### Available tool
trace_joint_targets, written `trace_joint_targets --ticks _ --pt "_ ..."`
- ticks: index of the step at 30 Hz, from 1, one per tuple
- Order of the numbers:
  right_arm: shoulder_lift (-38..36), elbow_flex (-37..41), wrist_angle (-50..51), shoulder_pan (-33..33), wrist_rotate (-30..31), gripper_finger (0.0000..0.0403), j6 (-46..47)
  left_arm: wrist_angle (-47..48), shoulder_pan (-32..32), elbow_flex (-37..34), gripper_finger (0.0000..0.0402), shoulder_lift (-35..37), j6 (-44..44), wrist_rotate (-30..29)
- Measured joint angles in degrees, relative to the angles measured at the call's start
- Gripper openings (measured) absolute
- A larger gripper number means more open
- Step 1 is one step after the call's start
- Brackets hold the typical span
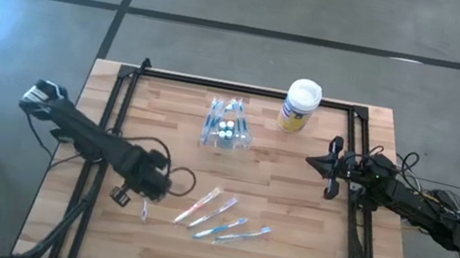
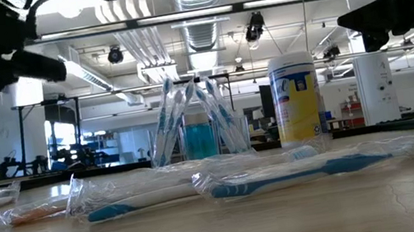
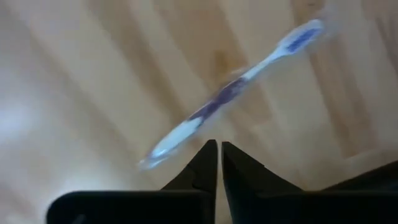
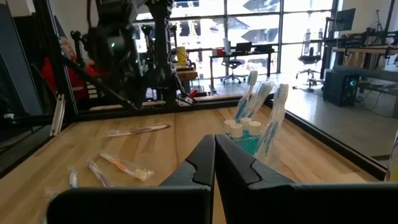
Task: Pick & Place toothbrushing station
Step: Put the violet toothbrush into the transparent organizer
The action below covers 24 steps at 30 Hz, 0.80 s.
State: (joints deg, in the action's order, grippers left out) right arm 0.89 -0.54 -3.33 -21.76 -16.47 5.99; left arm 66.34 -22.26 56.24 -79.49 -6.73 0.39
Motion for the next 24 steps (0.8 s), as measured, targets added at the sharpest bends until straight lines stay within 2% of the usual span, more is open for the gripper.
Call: trace_joint_targets --ticks 4,6,8,17,24 --pt "0.00 0.00 0.00 0.00 0.00 0.0008 0.01 -0.85 -0.99 -0.36 0.0041 -5.10 0.75 7.32" --pt "0.00 0.00 0.00 -0.02 0.00 0.0008 0.01 -0.83 -1.36 -0.36 0.0042 -7.25 0.52 12.56" --pt "0.00 0.00 -0.01 -0.01 0.00 0.0008 -0.04 -1.54 -1.70 -0.36 0.0039 -9.50 0.35 15.20" --pt "0.00 0.00 -0.33 0.00 0.00 0.0008 -0.51 -8.34 -1.92 -0.15 0.0006 -15.46 -5.91 16.53" --pt "0.00 0.00 -0.31 -0.02 0.00 0.0008 -0.47 -10.89 -1.91 -0.20 0.0012 -18.57 -7.49 17.14"
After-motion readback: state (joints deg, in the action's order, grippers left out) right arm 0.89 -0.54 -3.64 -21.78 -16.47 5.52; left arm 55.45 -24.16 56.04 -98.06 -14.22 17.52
